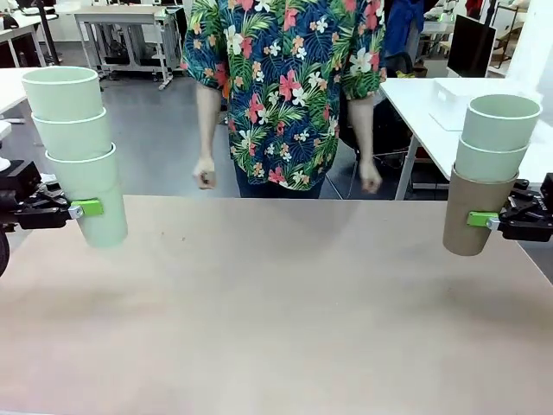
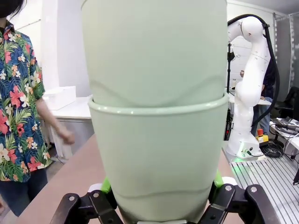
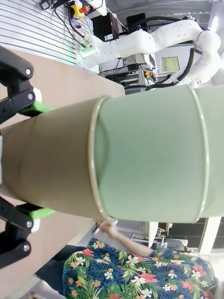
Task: Stack the cups and store them in the basket.
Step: Place the stack of Reusable plastic cups into the Pantry Basket.
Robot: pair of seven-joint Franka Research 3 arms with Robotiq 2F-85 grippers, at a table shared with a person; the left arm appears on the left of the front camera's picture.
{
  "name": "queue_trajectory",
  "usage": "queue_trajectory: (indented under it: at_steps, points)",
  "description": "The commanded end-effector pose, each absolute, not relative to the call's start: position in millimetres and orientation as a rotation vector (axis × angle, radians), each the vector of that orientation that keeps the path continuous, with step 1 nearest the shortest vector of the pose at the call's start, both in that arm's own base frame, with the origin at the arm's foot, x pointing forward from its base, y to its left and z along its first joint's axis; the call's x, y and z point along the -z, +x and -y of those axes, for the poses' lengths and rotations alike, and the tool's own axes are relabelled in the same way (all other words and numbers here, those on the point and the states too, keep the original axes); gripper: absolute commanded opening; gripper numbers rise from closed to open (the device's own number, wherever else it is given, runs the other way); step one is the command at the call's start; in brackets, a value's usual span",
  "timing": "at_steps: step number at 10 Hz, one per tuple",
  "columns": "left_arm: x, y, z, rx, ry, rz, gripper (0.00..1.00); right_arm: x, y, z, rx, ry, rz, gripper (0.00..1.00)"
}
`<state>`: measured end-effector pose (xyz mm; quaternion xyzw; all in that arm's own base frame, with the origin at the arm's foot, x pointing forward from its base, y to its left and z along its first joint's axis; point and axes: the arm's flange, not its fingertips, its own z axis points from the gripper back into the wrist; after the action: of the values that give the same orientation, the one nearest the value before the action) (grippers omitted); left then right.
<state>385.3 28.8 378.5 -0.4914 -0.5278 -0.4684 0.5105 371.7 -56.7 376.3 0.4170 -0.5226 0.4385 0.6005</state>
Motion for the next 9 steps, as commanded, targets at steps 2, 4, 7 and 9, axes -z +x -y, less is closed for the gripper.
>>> queue_trajectory:
  at_steps: [2,4,7,9]
  points:
    - [-380.8,382.6,-31.2,1.146,-1.192,1.283,0.86,-380.0,371.5,55.8,-1.026,0.967,1.226,0.87]
    - [-380.8,382.6,-31.2,1.146,-1.192,1.283,0.86,-380.0,371.5,55.8,-1.026,0.967,1.226,0.87]
    - [-380.8,382.6,-31.2,1.146,-1.192,1.283,0.86,-380.0,371.5,55.8,-1.026,0.967,1.226,0.87]
    - [-380.8,382.6,-31.2,1.146,-1.192,1.283,0.86,-380.0,371.5,55.8,-1.026,0.967,1.226,0.87]
